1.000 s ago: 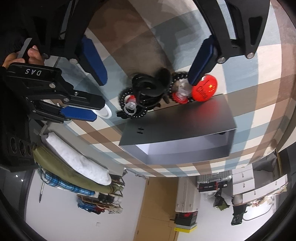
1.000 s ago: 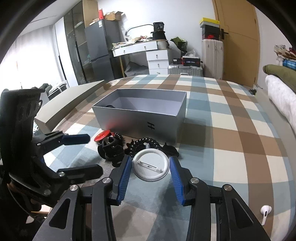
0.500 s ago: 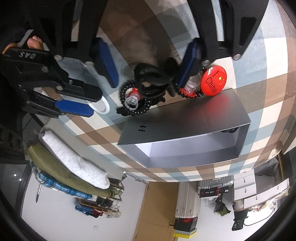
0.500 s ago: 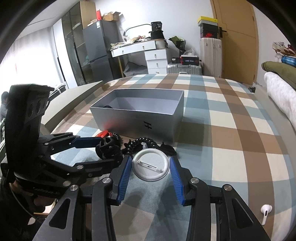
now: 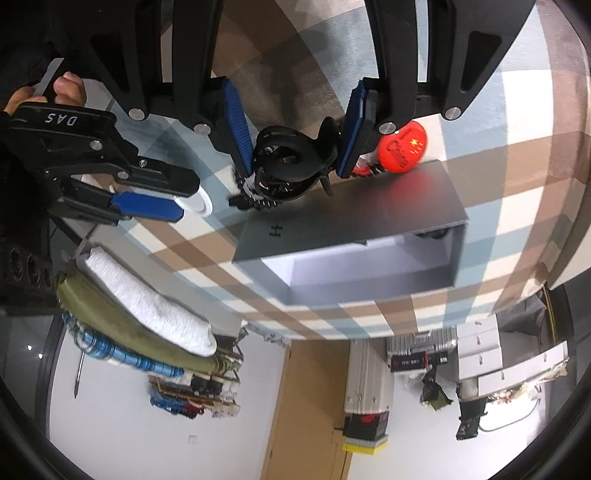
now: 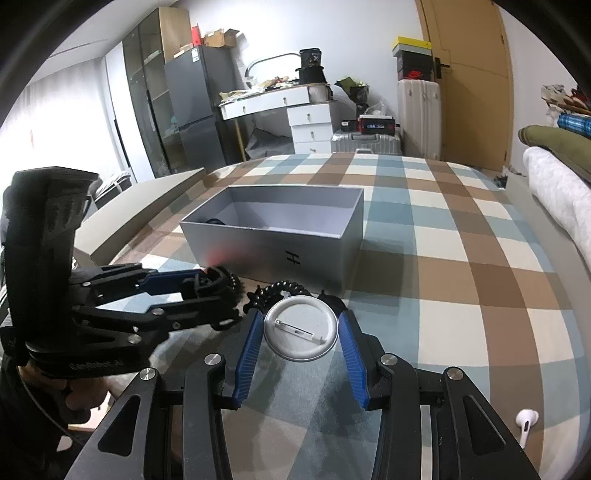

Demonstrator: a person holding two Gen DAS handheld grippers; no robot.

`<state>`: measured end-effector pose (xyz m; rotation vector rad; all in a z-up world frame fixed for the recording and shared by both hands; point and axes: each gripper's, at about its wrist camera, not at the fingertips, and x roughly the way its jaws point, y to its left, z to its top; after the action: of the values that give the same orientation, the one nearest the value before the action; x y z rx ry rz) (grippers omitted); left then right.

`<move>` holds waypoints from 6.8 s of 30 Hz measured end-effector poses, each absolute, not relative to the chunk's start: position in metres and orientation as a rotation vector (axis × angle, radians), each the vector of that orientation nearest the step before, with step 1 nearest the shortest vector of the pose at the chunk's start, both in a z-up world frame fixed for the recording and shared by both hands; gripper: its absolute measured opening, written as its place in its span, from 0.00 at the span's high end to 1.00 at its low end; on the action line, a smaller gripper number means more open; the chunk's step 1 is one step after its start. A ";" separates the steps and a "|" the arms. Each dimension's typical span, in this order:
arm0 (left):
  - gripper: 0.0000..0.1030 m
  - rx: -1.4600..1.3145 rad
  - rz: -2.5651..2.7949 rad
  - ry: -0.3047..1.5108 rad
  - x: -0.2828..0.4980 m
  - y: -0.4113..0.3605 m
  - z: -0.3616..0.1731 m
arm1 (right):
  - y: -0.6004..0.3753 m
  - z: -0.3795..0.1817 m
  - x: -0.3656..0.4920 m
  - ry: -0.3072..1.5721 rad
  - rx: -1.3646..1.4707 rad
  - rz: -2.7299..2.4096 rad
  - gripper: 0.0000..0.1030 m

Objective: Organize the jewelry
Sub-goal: 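Grasp another black claw clip with the left tool, then carry the badge and clip into the silver box and release both, then move the right tool to the black beaded coil hair tie, then grasp and lift the black beaded coil hair tie with the right tool, then hold the hair tie raised with the right tool while the left tool reaches the red badge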

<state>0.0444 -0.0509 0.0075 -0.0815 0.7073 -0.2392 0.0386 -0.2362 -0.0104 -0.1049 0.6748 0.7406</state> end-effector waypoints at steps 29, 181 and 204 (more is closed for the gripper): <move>0.62 -0.149 -0.109 0.547 0.071 -0.008 0.039 | -0.199 0.024 0.076 0.618 -0.040 0.809 0.60; 0.82 -0.076 -0.074 0.850 0.060 -0.002 -0.014 | -0.215 -0.009 0.064 0.687 -0.100 0.762 0.92; 0.49 -0.007 0.017 0.914 0.069 0.006 -0.024 | -0.216 -0.010 0.064 0.691 -0.100 0.769 0.92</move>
<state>0.0692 0.0056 -0.0241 -0.0068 0.9144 0.0174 0.0642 -0.2162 -0.0104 -0.1004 0.6910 0.7694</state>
